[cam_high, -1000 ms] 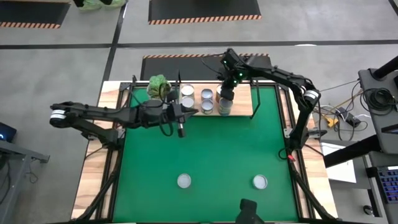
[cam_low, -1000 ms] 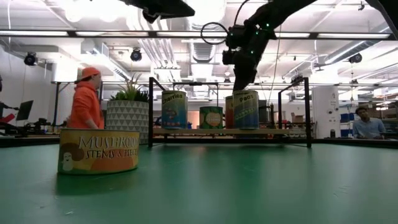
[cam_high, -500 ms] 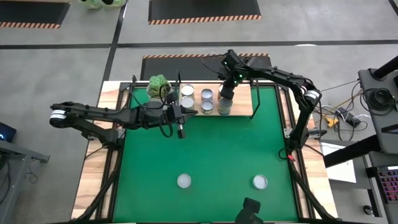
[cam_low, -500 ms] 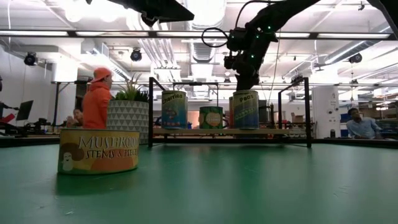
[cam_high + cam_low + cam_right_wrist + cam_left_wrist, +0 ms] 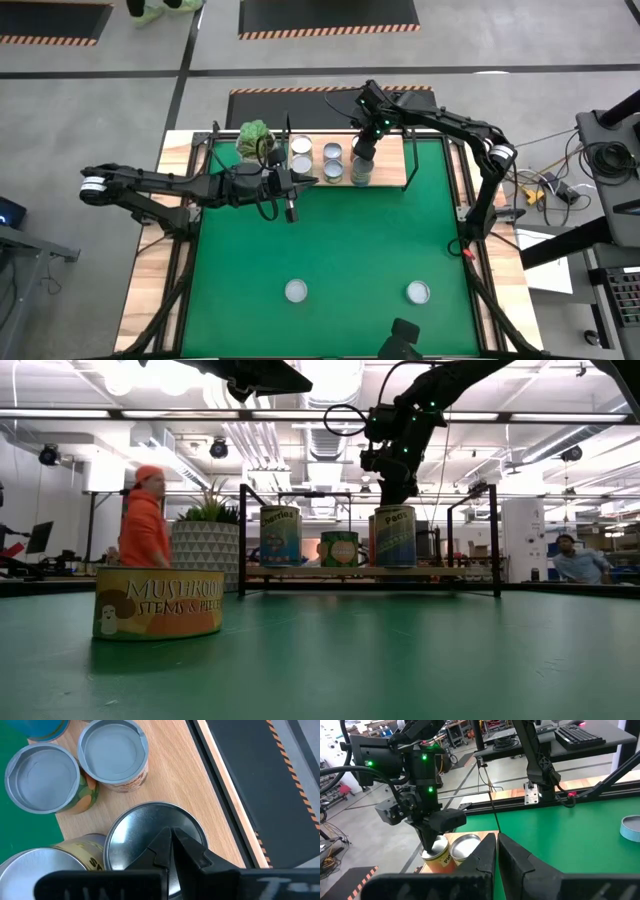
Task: Pick and place cans onto a shelf
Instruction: Put the canned pineapple on the shelf, then put the canned mushrooms on the shelf
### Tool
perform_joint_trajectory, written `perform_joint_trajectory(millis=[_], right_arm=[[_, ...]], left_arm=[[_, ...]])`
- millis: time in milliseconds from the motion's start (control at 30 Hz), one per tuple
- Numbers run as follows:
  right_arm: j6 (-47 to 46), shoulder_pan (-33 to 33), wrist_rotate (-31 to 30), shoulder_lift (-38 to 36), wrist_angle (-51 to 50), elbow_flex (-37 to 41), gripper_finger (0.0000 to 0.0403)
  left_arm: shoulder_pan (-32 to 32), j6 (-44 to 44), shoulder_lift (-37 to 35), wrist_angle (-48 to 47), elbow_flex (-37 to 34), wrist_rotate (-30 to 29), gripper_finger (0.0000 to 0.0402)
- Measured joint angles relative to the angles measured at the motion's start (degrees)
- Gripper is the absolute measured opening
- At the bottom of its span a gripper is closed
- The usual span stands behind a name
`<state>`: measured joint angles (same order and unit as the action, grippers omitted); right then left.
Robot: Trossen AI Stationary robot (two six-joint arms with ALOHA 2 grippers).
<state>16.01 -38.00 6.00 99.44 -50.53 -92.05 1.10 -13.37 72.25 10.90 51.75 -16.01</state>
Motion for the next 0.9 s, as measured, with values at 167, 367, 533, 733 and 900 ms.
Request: perform_joint_trajectory(millis=[167,367,533,733,900], right_arm=[[0.0,0.0,0.0,-0.15,0.08,0.0,0.0009],[-0.03,0.09,0.02,-2.2,0.08,0.07,0.0009],[-2.28,1.82,0.44,-6.24,0.23,0.07,0.0009],[-8.89,8.84,4.79,-13.09,-1.47,0.13,0.0009],[-15.66,20.32,5.02,-17.46,-1.59,1.09,0.0009]], left_arm=[[0.0,0.0,0.0,0.0,0.0,0.0,0.0],[0.0,-0.02,0.0,-0.02,0.0,0.02,0.0],[0.0,0.02,0.0,-0.04,0.0,0.02,0.0],[-0.6,1.5,-0.02,1.12,0.03,0.02,0.0],[-3.4,1.7,-0.04,1.2,-0.02,0.11,0.0]])
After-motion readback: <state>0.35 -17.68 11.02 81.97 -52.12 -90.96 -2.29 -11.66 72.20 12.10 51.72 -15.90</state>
